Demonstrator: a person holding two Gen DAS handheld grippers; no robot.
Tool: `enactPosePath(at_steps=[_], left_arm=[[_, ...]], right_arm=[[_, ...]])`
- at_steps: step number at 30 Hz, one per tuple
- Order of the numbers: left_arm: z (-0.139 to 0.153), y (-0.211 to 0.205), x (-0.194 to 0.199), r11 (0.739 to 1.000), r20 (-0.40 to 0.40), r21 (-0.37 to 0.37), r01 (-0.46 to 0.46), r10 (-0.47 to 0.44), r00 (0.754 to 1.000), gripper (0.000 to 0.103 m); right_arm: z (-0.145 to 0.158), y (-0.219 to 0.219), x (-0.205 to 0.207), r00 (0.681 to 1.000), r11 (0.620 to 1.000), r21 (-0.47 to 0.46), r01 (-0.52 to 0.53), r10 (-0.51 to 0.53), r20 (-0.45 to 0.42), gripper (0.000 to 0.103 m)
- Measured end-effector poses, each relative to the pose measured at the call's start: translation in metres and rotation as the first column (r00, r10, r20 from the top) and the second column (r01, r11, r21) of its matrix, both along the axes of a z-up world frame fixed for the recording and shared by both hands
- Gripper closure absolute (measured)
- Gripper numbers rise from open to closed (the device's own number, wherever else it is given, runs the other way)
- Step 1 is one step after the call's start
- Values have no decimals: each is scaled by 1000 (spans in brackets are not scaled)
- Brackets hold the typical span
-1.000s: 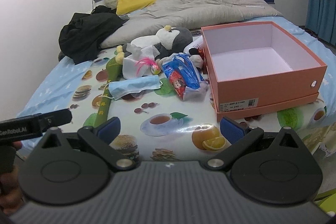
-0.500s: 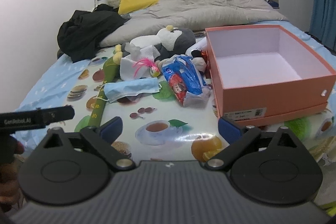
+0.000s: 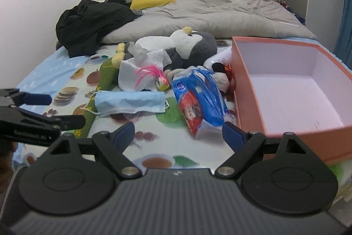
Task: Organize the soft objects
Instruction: 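Grasp the blue face mask with the left gripper while the right gripper grasps the blue snack bag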
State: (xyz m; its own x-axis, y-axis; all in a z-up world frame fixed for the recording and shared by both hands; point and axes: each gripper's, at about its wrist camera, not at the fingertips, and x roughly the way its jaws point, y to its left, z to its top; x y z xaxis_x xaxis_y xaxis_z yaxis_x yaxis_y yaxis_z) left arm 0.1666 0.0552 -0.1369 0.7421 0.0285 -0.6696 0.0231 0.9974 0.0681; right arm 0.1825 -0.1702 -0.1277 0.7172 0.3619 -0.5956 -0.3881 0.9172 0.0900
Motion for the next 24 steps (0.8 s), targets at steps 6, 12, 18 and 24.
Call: enactPosePath(at_steps=[6,12,18,24], left_arm=[[-22,4,40,996,-40,57,62,-60,997,15],[-40,6,77,986,-66,117,122,-115,991,26],[-53,10,109,972,-88,142,187,-175,981,37],[-71,14,135,971,-131,119,209,-194,972,50]], right_arm=[[-14,14,34,1000,999,-41,4,-3,12,14],[-28,24,71,999,996,-77,36,-35,23,14],[-41,34,102,999,991,-123,47,-44,27,15],[-49,45,124,997,975,-212,65,-55,54,25]])
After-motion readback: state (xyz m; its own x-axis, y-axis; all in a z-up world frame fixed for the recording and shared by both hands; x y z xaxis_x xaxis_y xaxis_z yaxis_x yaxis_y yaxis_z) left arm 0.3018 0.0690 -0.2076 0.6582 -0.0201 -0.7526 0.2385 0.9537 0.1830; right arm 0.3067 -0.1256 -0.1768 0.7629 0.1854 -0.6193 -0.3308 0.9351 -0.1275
